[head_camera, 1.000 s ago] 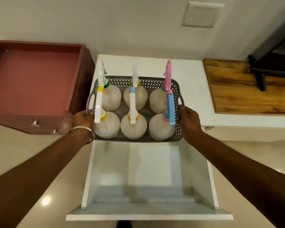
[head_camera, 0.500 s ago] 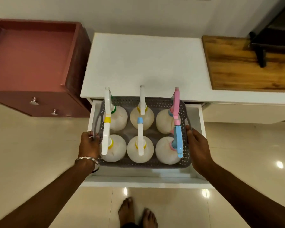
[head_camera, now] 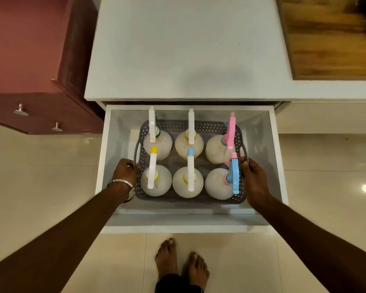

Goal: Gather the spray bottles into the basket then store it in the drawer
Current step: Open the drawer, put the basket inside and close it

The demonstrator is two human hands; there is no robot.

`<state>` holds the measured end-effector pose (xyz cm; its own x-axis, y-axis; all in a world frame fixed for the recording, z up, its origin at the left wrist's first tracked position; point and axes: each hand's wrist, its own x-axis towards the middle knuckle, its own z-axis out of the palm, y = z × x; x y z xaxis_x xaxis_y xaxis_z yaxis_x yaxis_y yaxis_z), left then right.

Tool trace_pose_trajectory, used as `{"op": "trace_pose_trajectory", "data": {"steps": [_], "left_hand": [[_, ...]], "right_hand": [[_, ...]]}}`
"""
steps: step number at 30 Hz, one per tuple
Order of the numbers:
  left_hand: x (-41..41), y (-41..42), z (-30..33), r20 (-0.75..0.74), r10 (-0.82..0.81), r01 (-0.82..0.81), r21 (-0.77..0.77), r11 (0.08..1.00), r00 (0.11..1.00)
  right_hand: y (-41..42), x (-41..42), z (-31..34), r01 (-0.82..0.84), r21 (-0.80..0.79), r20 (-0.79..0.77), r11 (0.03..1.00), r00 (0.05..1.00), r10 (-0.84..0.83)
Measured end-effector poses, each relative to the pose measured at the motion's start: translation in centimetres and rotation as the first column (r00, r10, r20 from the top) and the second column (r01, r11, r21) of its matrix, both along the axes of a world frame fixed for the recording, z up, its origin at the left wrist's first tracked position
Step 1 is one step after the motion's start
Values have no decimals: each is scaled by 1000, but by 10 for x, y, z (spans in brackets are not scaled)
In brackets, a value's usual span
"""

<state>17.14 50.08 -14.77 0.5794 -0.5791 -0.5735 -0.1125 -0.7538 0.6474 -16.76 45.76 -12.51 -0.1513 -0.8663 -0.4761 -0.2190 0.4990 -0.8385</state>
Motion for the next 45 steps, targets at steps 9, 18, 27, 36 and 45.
{"op": "trace_pose_trajectory", "data": {"steps": [9, 18, 27, 36, 45], "left_hand": [[5, -12, -74, -2, -4, 5, 105, 994, 1000], [8, -15, -111, -34, 1, 3, 136, 991, 999], [8, -18, -118, -3, -65, 65, 156, 986, 998], [6, -15, -108, -248, 141, -110, 136, 985, 958], [18, 3, -16, -610, 402, -439, 98, 893, 682]], "right_hand": [[-23, 11, -59, 53, 104, -29, 993, 998, -50], [-26, 15, -90, 46, 170, -53, 984, 998, -37], [-27, 17, -100, 28, 180, -24, 983, 999, -24], [-36, 18, -91, 69, 251, -12, 965, 998, -68], [-19, 18, -33, 303, 325, 151, 896, 918, -366]]}}
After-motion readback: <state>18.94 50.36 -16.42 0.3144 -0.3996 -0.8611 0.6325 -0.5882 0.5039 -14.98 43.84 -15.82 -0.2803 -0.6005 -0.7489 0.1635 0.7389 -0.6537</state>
